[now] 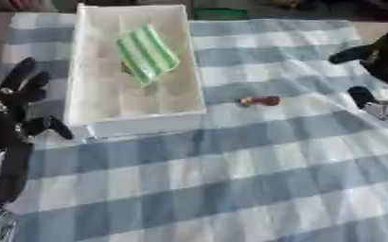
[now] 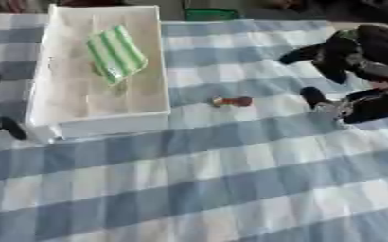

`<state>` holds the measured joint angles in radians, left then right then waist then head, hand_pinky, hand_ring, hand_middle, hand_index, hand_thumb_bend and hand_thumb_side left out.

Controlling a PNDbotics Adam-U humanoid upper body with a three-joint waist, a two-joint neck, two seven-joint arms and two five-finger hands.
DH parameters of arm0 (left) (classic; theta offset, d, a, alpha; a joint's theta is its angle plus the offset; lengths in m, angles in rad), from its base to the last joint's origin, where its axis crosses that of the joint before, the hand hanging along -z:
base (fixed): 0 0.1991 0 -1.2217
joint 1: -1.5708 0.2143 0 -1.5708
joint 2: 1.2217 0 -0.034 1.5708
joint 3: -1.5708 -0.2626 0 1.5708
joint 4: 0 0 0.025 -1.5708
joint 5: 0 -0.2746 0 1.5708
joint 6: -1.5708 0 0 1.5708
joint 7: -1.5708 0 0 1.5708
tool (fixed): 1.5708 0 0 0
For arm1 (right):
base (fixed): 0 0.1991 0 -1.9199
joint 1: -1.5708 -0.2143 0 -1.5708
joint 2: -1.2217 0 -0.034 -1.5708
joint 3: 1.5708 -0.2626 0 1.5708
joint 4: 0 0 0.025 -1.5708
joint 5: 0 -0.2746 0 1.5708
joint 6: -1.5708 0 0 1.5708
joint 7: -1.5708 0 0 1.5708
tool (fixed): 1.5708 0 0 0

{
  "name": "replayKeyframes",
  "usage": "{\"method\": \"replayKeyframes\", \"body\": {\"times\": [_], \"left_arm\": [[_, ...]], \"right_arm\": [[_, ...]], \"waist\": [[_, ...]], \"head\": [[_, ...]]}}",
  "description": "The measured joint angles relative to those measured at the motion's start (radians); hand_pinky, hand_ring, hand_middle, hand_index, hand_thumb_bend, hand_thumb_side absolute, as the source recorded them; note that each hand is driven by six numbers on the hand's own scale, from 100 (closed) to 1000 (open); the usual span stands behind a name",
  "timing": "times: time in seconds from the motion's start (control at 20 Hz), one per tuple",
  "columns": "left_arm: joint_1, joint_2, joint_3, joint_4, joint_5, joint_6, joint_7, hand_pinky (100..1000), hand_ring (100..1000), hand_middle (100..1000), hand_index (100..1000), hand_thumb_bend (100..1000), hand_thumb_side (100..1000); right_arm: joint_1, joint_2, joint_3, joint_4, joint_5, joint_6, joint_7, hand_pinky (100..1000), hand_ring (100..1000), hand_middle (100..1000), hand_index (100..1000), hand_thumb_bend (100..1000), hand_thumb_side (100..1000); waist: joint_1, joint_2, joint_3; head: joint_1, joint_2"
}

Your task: Pick up objects on the table and place them in the box.

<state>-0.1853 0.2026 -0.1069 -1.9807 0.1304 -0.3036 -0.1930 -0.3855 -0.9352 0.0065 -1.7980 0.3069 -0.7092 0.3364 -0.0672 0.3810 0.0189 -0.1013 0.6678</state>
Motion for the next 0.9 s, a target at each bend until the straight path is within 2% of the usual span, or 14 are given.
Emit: {"method": "replayKeyframes", "body": {"times": [0.5,0.65,0.7,0.9], "left_arm": [[0.0,0.0,0.0,0.0,0.001,0.0,0.0,463,1000,996,789,205,750],[0.0,0.003,0.0,0.0,0.002,-0.003,0.0,464,1000,995,790,225,750],[0.0,0.006,0.0,0.0,0.002,-0.004,0.0,464,1000,994,790,200,748],[0.0,0.016,0.0,0.0,0.002,-0.014,-0.004,464,1000,992,791,191,743]], "right_arm": [[-0.006,0.0,0.0,0.001,-0.004,-0.001,-0.001,100,237,209,899,100,222],[-0.022,0.0,0.0,0.005,-0.012,-0.003,0.001,100,244,216,902,100,225],[-0.028,0.0,0.0,0.01,-0.015,-0.003,0.006,100,244,216,902,100,224],[-0.065,0.0,0.004,0.041,-0.033,-0.002,0.036,100,245,215,901,100,220]], "waist": [[0.001,0.0,0.001],[0.002,-0.001,0.002],[0.003,-0.001,0.002],[0.004,-0.003,0.006]], "head": [[0.001,0.0],[0.001,0.0],[0.0,0.0],[-0.006,0.0]]}}
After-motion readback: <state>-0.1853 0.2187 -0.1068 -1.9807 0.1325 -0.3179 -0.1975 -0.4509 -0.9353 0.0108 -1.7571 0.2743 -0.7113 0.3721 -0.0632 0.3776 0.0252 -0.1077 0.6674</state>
